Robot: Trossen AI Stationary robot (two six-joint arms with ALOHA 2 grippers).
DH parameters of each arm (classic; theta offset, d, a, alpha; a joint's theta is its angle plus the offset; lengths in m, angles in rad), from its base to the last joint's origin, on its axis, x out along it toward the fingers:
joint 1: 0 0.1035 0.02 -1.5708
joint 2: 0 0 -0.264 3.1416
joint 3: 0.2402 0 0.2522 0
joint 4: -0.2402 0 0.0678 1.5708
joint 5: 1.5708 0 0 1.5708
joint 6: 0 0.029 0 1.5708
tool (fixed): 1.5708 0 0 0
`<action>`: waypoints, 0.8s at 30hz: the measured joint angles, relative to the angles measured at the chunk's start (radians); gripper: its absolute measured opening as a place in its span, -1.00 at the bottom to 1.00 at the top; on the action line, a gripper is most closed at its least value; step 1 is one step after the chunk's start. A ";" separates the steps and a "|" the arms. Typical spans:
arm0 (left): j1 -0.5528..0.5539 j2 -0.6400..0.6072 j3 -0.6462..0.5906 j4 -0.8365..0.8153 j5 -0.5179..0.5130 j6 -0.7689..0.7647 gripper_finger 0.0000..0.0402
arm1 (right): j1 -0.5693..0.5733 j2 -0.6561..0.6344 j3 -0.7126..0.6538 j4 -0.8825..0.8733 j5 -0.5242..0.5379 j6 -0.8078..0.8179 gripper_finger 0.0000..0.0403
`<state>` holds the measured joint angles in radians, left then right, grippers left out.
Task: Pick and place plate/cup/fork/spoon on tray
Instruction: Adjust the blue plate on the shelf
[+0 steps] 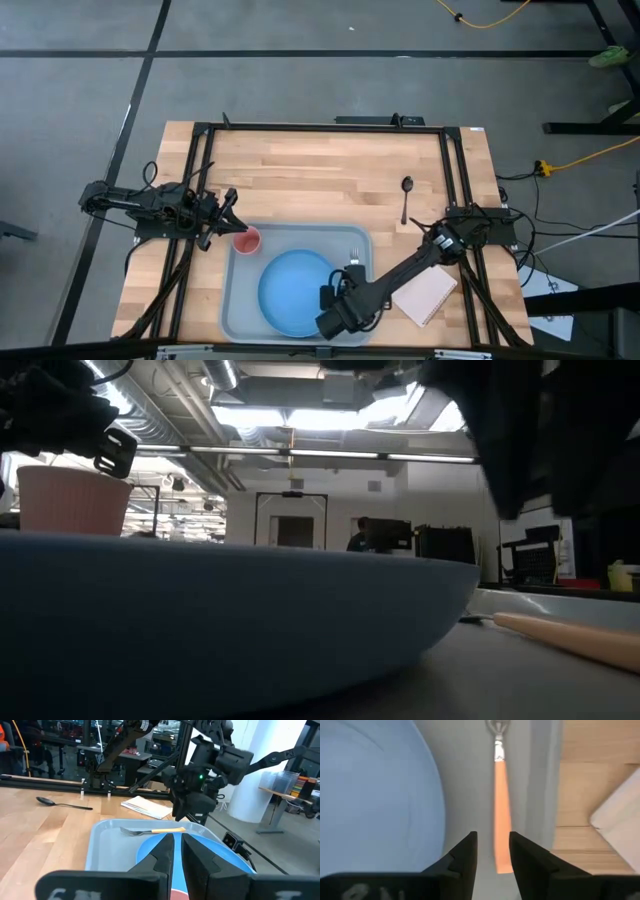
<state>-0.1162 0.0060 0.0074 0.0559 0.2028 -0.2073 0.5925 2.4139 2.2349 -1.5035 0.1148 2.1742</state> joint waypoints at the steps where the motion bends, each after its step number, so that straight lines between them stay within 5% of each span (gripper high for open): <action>1: 0.000 0.000 0.000 0.000 -0.001 0.000 -0.86 | -0.005 0.007 0.000 0.002 -0.007 -0.015 -0.46; 24: 0.000 0.000 0.000 -0.002 -0.003 0.000 -0.86 | -0.072 0.048 -0.002 0.146 -0.044 -0.184 -0.56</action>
<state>-0.1162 0.0061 0.0074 0.0544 0.2001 -0.2073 0.5208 2.4622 2.2330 -1.3571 0.0709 1.9898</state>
